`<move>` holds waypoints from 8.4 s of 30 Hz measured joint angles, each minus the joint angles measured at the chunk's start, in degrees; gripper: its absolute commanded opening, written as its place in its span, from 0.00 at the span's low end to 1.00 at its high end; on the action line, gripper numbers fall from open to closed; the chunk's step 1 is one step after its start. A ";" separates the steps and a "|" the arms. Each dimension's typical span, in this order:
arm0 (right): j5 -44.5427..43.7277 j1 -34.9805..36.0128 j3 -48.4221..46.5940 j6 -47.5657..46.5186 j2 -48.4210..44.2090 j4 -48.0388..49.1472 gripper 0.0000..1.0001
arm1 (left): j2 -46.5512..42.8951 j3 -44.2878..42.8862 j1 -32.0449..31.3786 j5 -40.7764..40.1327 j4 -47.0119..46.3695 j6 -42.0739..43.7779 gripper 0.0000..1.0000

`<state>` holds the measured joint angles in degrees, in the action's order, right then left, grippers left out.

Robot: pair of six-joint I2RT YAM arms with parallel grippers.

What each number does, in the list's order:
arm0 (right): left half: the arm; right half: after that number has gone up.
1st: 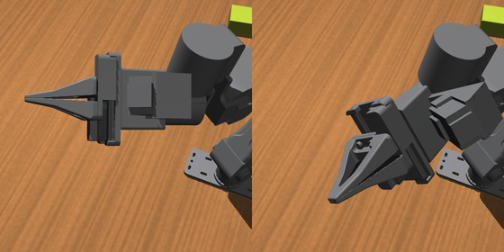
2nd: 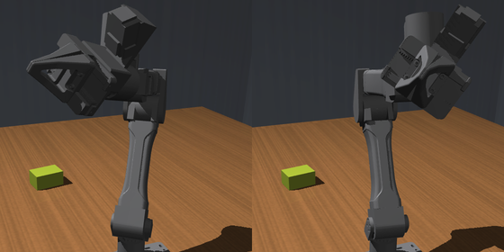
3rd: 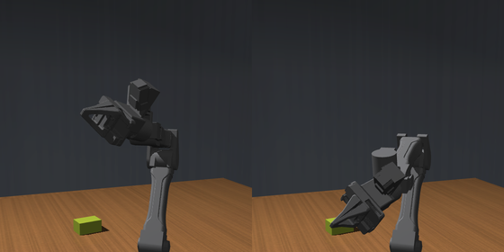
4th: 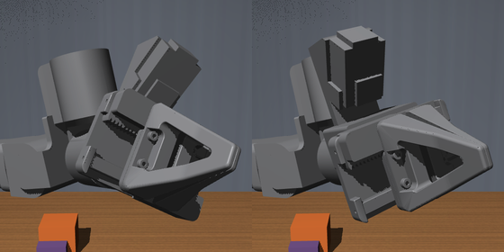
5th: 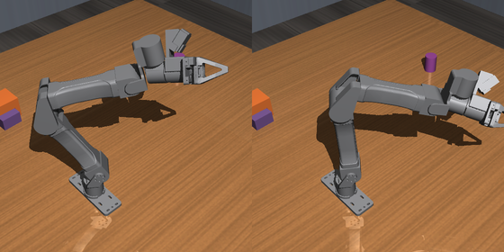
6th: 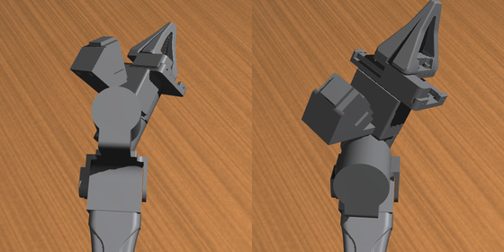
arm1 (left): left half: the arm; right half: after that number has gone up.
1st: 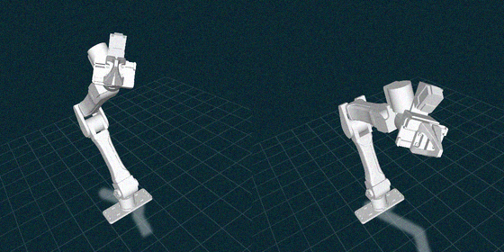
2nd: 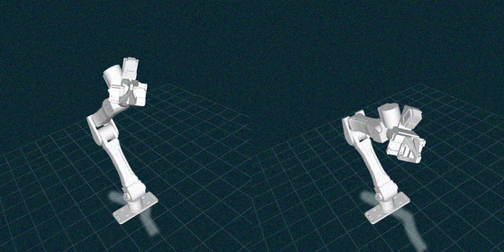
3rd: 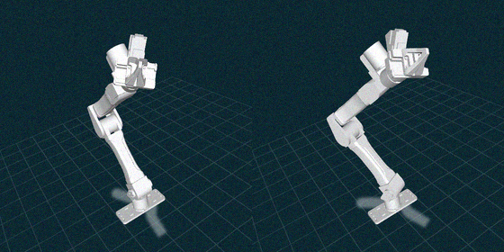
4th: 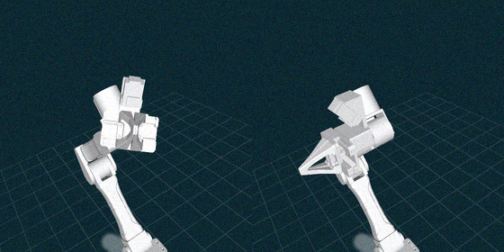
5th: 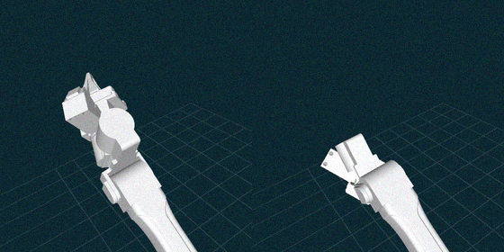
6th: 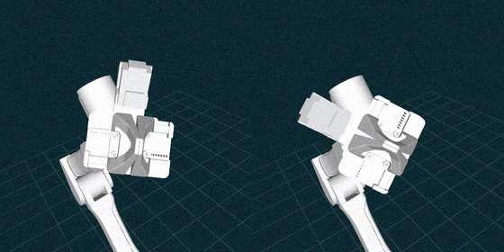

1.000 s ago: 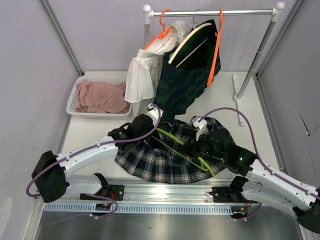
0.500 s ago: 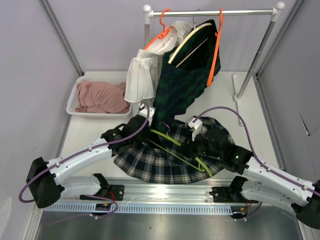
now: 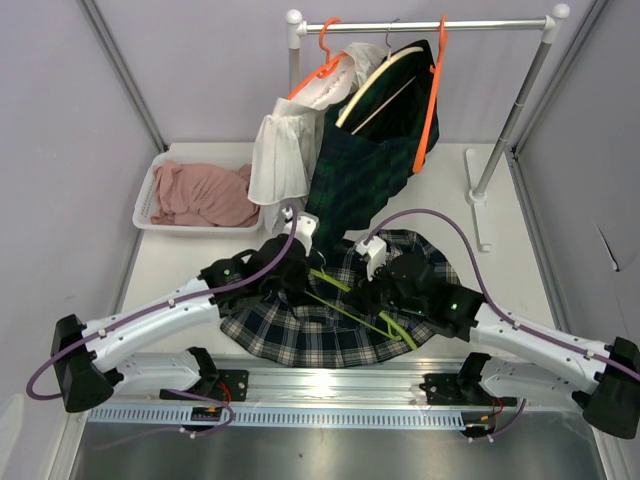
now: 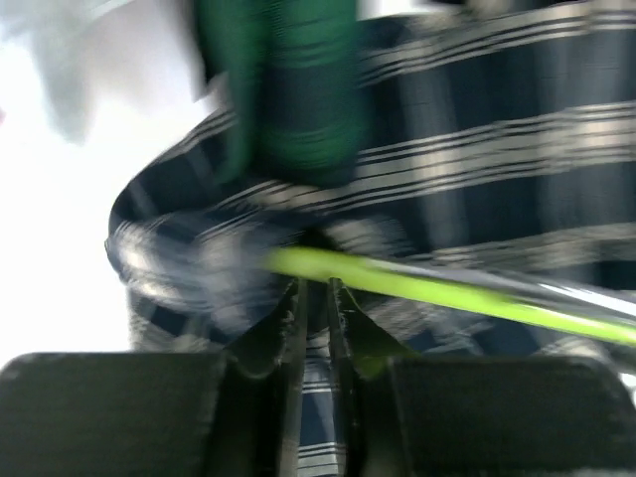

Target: Place the skirt on the hanger

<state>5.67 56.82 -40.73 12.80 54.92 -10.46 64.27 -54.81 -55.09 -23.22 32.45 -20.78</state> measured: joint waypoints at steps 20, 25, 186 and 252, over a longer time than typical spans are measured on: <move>-0.72 0.09 1.07 0.55 5.84 4.13 0.00 | -5.88 11.58 -4.02 3.93 -17.05 -1.66 0.57; -1.79 0.07 1.07 0.61 6.71 4.17 0.00 | -5.90 13.75 -4.26 1.84 -20.48 -3.37 0.57; 7.52 -29.64 -6.86 21.64 -1.92 -29.33 0.04 | 6.49 26.27 -4.70 -39.82 -71.12 4.22 0.00; -51.58 32.00 20.63 26.56 1.27 6.95 0.57 | 10.21 17.81 -3.08 -45.62 -46.80 1.16 0.00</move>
<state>-45.91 88.82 -20.10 39.35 56.18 -3.51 74.48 -36.99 -58.17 -68.84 -14.35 -19.62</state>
